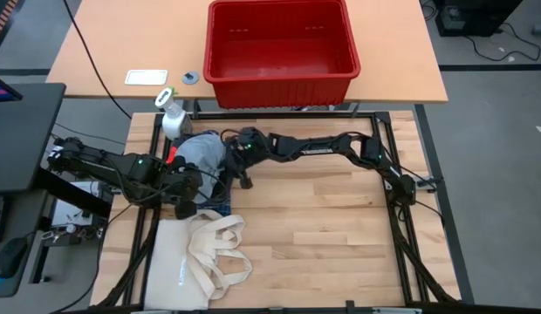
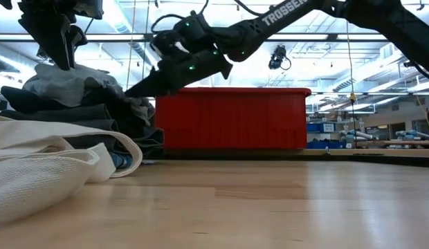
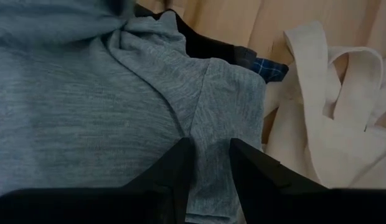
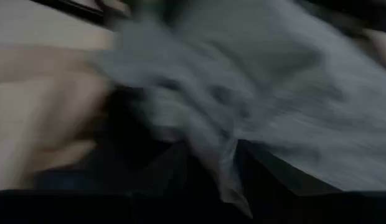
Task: Fold Laundry from Bin
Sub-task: Fold the gray shirt
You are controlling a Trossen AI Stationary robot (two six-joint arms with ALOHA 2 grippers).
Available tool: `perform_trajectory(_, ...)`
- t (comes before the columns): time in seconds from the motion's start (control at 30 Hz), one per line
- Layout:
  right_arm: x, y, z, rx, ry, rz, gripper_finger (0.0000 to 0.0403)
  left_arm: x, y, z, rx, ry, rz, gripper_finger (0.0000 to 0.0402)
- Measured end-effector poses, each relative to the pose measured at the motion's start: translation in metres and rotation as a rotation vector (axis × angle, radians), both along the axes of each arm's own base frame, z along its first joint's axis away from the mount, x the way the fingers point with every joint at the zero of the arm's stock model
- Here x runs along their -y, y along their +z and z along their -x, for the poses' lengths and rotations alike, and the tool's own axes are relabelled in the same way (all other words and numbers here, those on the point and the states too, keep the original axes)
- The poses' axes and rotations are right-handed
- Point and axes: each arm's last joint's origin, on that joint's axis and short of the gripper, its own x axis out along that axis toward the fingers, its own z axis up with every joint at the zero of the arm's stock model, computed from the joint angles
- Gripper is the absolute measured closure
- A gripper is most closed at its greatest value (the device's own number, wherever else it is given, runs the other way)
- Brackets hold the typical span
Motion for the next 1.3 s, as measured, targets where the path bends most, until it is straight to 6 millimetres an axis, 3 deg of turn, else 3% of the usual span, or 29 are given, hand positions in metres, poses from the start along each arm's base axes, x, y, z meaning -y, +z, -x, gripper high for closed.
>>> perform_trajectory(0.1,0.007,0.002,-0.003,0.006,-0.289,0.144,0.0252,0.000,0.000,0.000,0.001,0.002,0.000,0.0285)
perform_trajectory(0.23,0.041,0.007,0.005,0.020,-0.761,0.255,0.0252,0.000,0.000,0.000,0.005,0.003,-0.002,0.0285)
perform_trajectory(0.33,0.059,0.011,0.017,-0.050,-0.877,0.255,0.0252,0.000,0.000,0.000,0.006,0.002,0.002,0.0285)
perform_trajectory(0.43,0.054,0.026,0.024,-0.087,-0.765,0.192,0.0252,0.001,0.000,0.000,0.006,0.011,0.007,0.0285)
perform_trajectory(0.63,0.026,0.029,0.021,-0.057,-0.065,-0.120,0.0252,0.006,0.000,0.001,0.006,-0.015,0.008,0.0285)
perform_trajectory(0.7,0.019,0.029,0.016,-0.008,0.046,-0.168,0.0252,0.007,0.000,0.001,0.008,-0.018,0.009,0.0285)
perform_trajectory(0.77,0.013,0.022,0.009,0.022,0.052,-0.155,0.0252,0.008,0.000,0.001,0.010,-0.017,0.012,0.0285)
perform_trajectory(0.87,0.006,-0.004,-0.003,0.020,-0.011,-0.106,0.0252,0.008,0.000,0.001,0.020,-0.018,0.015,0.0285)
perform_trajectory(0.93,0.009,-0.021,-0.007,-0.015,-0.165,-0.052,0.0252,0.008,0.001,0.000,0.025,-0.021,0.016,0.0285)
perform_trajectory(1.0,0.018,-0.026,-0.006,-0.058,-0.394,0.012,0.0252,0.009,0.001,-0.001,0.035,-0.047,0.009,0.0285)
perform_trajectory(1.1,0.038,-0.021,0.004,-0.114,-0.601,0.064,0.0252,0.009,0.003,-0.003,0.052,-0.095,-0.002,0.0285)
perform_trajectory(1.2,0.047,-0.009,0.011,-0.117,-0.607,0.048,0.0252,0.010,0.015,-0.005,0.107,-0.125,0.000,0.0285)
perform_trajectory(1.3,0.041,0.007,0.012,-0.077,-0.557,0.028,0.0252,0.011,0.032,-0.008,0.186,-0.158,-0.005,0.0285)
